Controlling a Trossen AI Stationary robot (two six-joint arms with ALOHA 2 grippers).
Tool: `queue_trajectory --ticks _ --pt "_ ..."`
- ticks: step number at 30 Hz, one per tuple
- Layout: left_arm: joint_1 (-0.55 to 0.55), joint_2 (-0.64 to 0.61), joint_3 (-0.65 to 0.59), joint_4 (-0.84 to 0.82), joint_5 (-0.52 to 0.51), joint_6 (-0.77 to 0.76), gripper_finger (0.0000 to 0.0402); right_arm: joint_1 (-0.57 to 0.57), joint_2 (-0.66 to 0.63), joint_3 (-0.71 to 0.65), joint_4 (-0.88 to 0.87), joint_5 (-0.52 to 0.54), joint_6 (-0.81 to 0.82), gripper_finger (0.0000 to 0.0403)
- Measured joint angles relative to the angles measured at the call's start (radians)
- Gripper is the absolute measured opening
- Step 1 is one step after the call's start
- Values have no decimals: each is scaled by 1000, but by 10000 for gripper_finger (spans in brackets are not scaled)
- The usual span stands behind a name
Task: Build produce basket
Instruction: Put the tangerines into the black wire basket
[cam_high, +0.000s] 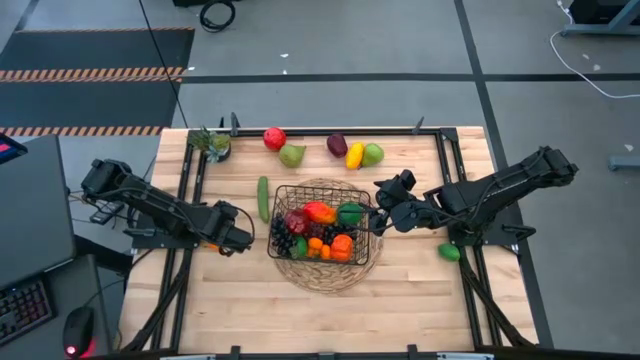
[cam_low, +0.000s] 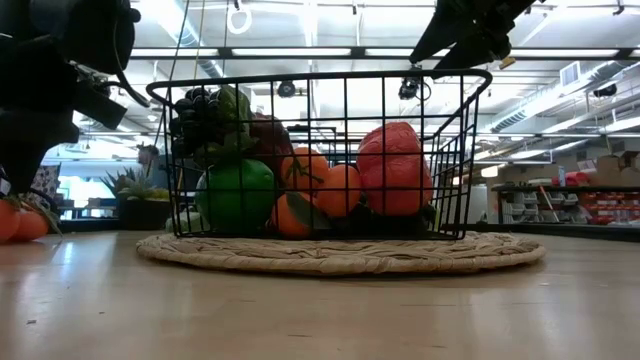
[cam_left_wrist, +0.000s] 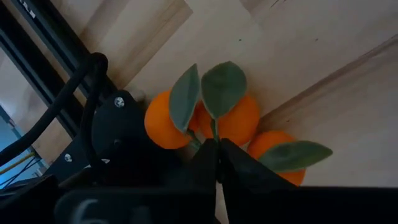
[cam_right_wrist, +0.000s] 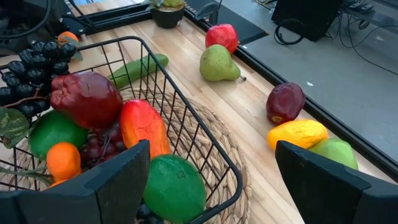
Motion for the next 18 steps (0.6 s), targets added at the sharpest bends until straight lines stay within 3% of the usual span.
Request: queue_trajectory --ticks 9,18 --pt "9 0 62 -10 0 65 9 0 0 0 0 1 0 349" --pt "34 0 355 -273 -171 96 12 0 0 0 0 2 4 349"
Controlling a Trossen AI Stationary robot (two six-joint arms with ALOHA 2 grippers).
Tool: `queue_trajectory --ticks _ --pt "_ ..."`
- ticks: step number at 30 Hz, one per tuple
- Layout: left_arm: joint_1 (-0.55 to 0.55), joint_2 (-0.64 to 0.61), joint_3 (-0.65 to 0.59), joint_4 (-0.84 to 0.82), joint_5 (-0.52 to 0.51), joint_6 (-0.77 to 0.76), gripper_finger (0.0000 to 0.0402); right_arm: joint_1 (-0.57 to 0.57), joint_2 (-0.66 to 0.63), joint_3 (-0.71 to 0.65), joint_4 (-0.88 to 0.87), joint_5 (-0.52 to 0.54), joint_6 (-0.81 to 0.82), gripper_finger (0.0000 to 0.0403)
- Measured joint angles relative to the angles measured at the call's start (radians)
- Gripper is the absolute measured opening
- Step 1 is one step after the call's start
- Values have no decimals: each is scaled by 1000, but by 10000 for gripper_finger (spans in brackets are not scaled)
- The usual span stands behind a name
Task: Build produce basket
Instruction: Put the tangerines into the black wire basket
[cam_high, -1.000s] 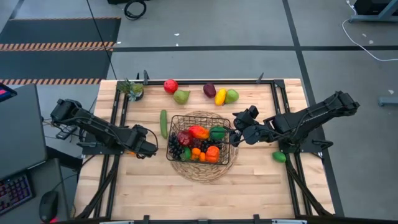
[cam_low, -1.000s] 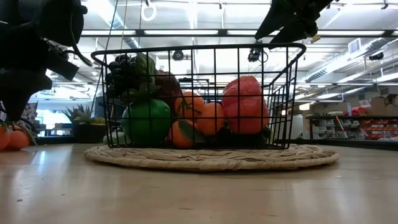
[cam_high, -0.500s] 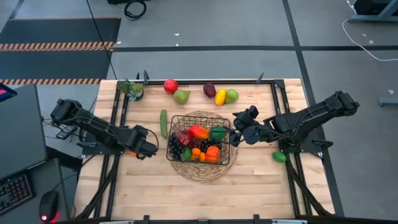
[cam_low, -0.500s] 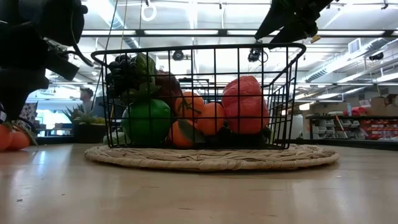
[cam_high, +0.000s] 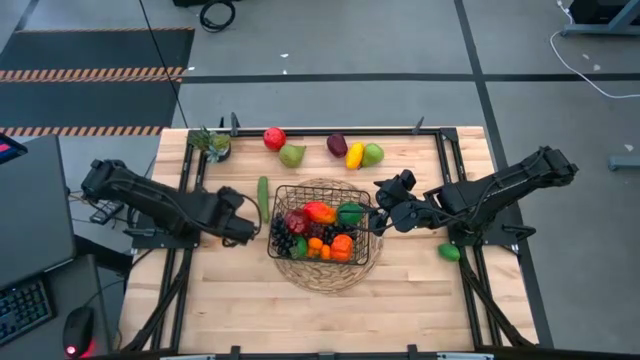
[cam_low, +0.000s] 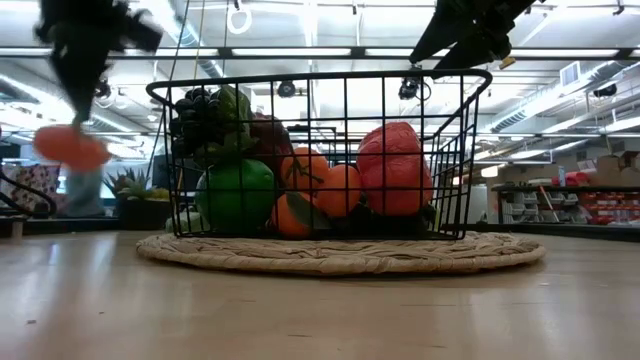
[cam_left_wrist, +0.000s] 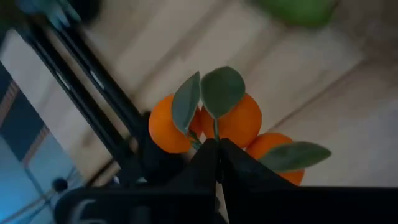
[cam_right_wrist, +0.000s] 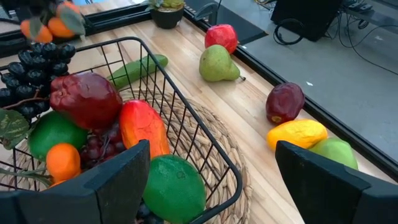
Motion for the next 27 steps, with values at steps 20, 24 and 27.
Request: queue_trajectory --ticks 20,24,27 --pt "22 76 281 600 -282 628 13 0 0 0 2 0 6 349" --pt "29 146 281 723 -276 723 23 0 0 0 7 0 6 349" --pt "44 190 281 774 -275 740 40 0 0 0 3 0 6 349"
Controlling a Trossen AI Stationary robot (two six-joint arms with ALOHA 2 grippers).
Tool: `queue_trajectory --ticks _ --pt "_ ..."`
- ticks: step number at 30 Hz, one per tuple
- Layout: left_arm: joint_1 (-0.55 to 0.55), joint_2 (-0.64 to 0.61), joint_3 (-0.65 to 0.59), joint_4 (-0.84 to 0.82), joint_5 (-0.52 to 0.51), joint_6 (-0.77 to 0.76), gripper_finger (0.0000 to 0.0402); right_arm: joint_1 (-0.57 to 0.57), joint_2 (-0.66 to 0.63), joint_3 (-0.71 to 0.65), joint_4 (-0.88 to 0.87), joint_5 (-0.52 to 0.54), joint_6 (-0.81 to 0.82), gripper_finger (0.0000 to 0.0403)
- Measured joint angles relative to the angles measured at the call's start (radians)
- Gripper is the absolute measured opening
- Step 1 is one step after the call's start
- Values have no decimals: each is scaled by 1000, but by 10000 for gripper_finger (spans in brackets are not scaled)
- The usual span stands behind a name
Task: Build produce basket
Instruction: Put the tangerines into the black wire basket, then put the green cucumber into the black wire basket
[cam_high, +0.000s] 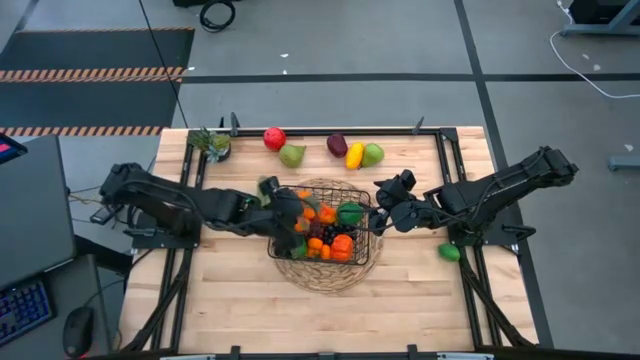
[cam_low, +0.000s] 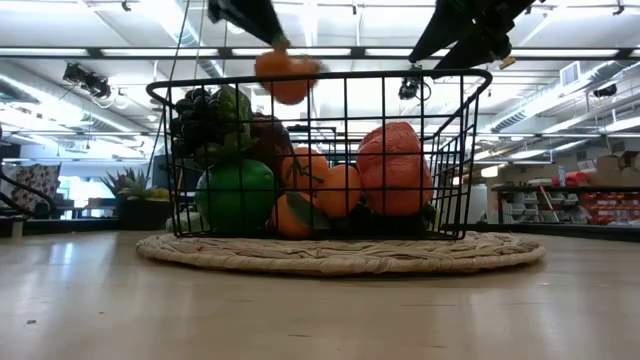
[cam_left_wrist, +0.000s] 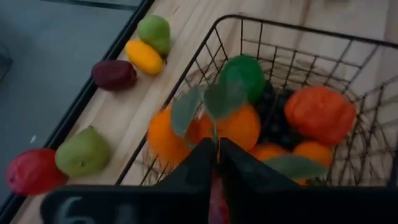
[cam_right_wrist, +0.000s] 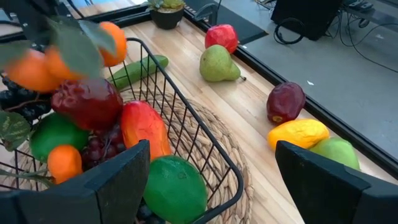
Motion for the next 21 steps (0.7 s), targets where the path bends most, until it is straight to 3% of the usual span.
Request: queue_trajectory --ticks 14,21 --pt "82 34 0 -59 -13 93 218 -9 0 -18 -15 27 13 349" --pt "168 -38 0 -188 -70 101 244 -63 0 -84 -12 46 48 349"
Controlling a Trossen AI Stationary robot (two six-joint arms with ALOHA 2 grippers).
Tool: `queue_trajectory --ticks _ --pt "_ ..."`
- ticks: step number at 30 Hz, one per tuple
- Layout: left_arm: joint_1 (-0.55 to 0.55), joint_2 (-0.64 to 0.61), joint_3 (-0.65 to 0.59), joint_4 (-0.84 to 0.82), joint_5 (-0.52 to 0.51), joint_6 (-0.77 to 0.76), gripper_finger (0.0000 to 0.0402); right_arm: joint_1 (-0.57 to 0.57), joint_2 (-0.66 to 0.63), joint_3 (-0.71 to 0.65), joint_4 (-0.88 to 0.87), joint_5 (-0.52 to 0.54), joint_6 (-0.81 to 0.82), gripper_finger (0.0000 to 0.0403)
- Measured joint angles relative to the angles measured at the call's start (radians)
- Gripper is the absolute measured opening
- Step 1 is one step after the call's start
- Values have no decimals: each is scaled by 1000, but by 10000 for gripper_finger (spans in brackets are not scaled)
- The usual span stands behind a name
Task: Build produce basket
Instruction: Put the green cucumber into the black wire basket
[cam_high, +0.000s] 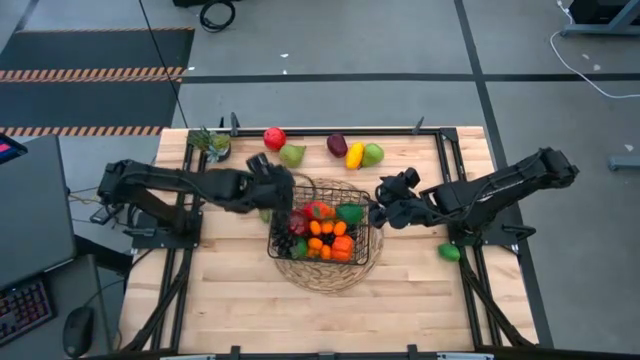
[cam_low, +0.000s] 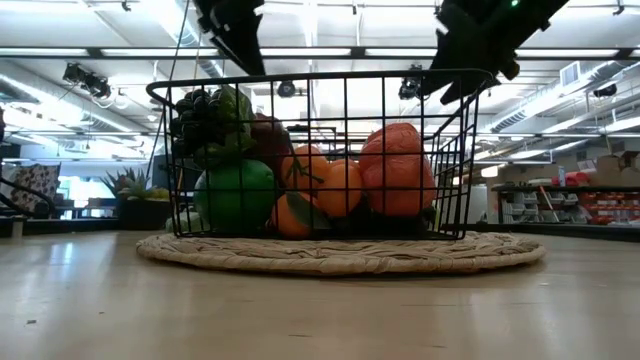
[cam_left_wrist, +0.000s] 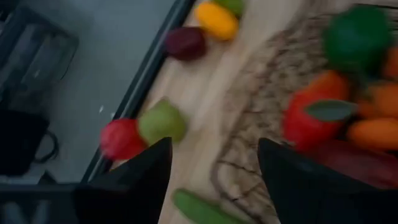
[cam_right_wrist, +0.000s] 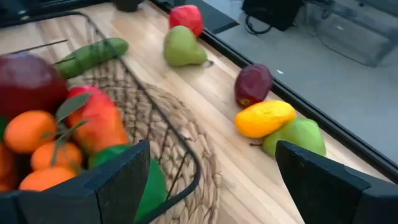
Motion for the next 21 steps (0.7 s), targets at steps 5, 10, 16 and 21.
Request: queue_trajectory --ticks 5,10,16,21 --pt "150 -61 0 -73 -1 -74 235 -27 0 -2 16 -39 3 349" --pt "362 -76 -22 -147 82 -214 233 -26 0 -2 42 -65 3 349" --pt "542 -75 -236 -12 378 -244 235 -23 0 -2 48 -104 4 349" --pt "618 -74 -415 105 462 -271 235 -23 0 -2 49 -106 -2 349"
